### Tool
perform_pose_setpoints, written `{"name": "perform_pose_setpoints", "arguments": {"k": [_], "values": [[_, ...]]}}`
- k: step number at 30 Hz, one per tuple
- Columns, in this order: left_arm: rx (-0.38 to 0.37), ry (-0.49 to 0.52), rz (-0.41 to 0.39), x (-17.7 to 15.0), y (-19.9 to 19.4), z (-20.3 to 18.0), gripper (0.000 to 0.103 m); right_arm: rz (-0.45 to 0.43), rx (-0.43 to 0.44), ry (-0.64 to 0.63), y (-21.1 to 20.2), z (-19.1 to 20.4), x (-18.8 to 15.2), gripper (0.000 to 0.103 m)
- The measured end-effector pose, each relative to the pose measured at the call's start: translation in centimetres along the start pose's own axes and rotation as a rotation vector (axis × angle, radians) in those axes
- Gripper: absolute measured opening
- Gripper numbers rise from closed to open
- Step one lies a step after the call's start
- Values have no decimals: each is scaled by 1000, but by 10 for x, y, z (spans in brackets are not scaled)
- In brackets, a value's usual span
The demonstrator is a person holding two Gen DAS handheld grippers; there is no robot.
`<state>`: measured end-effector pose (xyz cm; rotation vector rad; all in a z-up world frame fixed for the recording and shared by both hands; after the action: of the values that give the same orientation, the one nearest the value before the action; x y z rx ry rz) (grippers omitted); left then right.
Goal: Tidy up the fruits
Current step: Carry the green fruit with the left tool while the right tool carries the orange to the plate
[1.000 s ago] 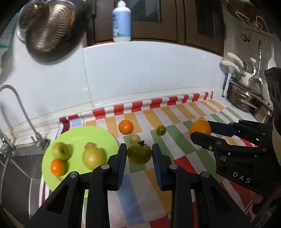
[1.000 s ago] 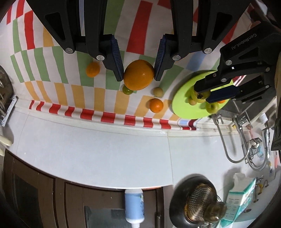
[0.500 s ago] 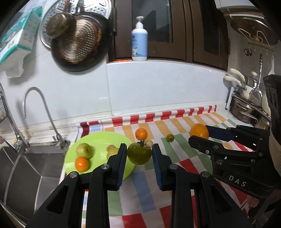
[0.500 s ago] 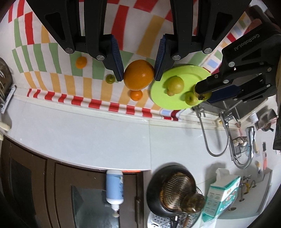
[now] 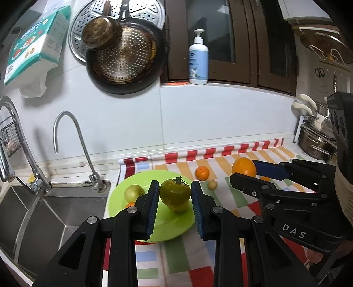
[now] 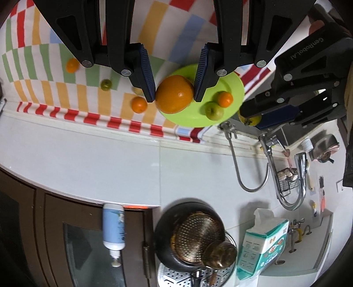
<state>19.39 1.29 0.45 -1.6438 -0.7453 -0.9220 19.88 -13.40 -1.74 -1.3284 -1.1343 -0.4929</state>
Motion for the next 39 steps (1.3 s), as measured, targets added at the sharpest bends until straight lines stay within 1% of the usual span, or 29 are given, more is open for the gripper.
{"name": "perform_pose_setpoints", "arguments": {"k": [9,19,28,33,39], "values": [[21,-7,23,12,28,31,30,10,42,-23,37,20,24,37],[41,-14,52,25,80,55,30,42,54,-36,91,14,44,37],[49,-11,109,28,134,71,30,113,81,-23,147,3,41,37],[66,-3,141,26,163,80,30,159,97,-27,180,1,38,37],[61,-6,189,22,189,88,30,201,108,-43,205,0,33,37]]}}
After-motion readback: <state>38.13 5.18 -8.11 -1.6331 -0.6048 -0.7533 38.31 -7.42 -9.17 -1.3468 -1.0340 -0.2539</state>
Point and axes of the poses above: each gripper's, at about its wrist camera, not at the fingertips, and y roughly the way its jaws point, z to its left, x to its top, the point moved 1 cm from there along y, roughly the way its jaws point, and after that the axes turned 12 degrees about -y, right-handed, at the moved point
